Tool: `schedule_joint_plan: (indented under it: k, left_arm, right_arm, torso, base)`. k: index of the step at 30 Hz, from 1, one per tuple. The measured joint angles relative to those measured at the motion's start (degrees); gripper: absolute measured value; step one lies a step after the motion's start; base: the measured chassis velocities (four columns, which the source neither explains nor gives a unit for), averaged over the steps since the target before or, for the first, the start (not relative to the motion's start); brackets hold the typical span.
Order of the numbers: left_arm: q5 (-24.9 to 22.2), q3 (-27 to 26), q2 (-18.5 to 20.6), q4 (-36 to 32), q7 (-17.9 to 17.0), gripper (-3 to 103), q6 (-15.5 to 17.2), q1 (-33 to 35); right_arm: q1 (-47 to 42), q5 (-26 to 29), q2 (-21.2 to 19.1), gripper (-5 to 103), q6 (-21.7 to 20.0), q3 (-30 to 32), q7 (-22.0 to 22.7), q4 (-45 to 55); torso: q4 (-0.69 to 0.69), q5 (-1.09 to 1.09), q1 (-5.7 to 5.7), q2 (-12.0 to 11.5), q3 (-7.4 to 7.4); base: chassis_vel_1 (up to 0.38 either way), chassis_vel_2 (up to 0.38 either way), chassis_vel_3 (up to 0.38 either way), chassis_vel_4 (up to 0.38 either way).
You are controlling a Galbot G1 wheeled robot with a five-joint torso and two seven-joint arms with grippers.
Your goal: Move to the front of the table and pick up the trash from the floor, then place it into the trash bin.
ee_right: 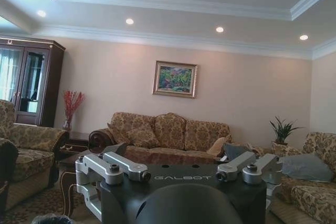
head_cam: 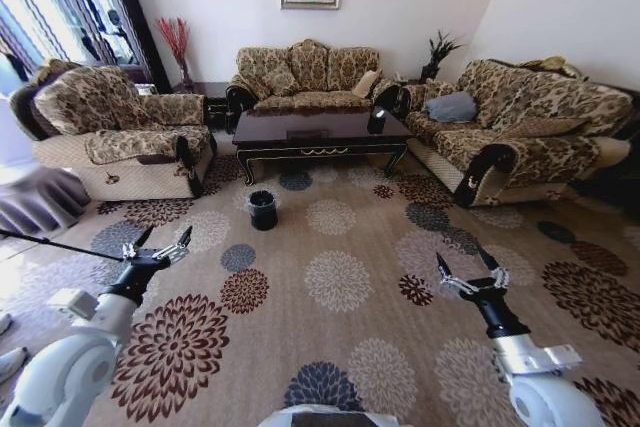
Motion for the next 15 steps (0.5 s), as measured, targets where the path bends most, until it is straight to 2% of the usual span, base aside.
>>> schedule_joint_plan:
  k: [9, 15]
  left_arm:
    - [0.1, 0.7, -0.1, 0.1, -0.9, 100, 0.2, -0.6]
    - [0.4, 0.8, -0.1, 0.5, 0.1, 100, 0.1, -0.8]
  right_arm:
    - [0.4, 0.8, -0.3, 100, 0.1, -0.4, 1.8, 0.6]
    - [0.8, 0.9, -0.4, 100, 0.3, -0.8, 1.7, 0.8]
  torso:
    - [0.0, 0.0, -0.06, -0.2, -0.09]
    - [0.0, 0.0, -0.14, -0.3, -0.18]
  base:
    - [0.0, 0.0, 0.0, 0.0]
    - [0.0, 0.0, 0.0, 0.0]
